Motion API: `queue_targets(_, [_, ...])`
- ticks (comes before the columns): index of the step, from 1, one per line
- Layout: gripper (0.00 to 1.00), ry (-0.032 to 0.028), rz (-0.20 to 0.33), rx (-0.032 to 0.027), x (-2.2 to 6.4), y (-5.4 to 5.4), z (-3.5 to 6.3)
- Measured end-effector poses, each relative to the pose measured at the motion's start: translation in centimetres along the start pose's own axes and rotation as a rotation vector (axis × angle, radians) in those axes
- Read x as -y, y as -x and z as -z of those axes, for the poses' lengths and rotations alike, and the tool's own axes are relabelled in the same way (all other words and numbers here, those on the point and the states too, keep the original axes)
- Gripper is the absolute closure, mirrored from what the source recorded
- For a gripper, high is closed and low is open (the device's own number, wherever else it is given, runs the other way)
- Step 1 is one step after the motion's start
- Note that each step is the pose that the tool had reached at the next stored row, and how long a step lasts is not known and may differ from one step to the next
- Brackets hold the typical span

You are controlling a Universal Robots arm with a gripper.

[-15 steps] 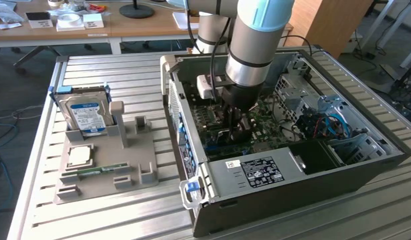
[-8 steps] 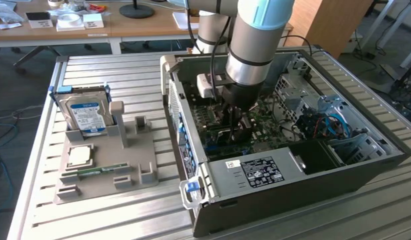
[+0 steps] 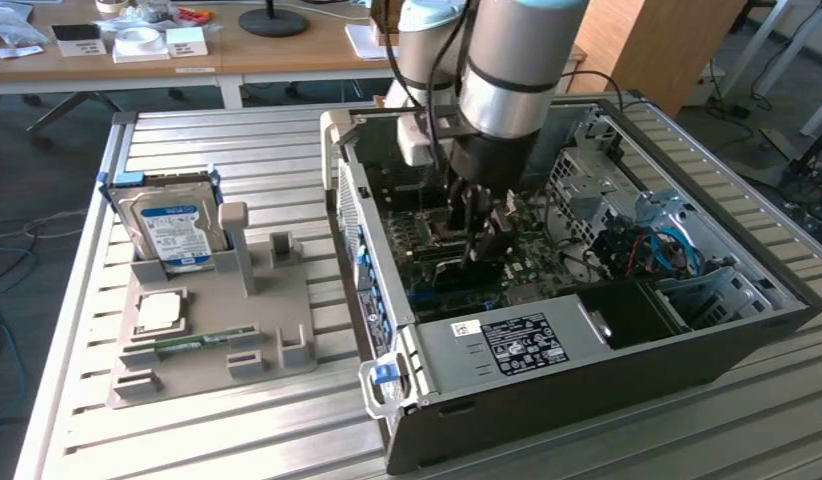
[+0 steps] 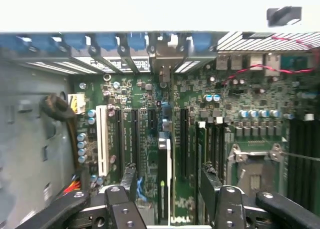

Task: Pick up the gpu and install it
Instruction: 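Insert the gpu into the slot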

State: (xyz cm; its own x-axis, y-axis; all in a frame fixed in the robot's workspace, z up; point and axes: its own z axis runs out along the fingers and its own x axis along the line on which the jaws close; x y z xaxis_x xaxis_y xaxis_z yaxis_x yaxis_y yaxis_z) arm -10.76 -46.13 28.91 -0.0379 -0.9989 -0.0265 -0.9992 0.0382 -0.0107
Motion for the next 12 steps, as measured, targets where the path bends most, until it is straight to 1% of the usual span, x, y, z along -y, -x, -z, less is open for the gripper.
queue_targets(2, [0.37, 0.0000, 0.000, -0.0001, 0.01, 0.0, 1.09])
queue_targets(4, [0.37, 0.0000, 0.000, 0.0000, 0.03, 0.1, 3.10])
queue_targets(12, [0.37, 0.0001, 0.000, -0.0001, 0.03, 0.1, 3.13])
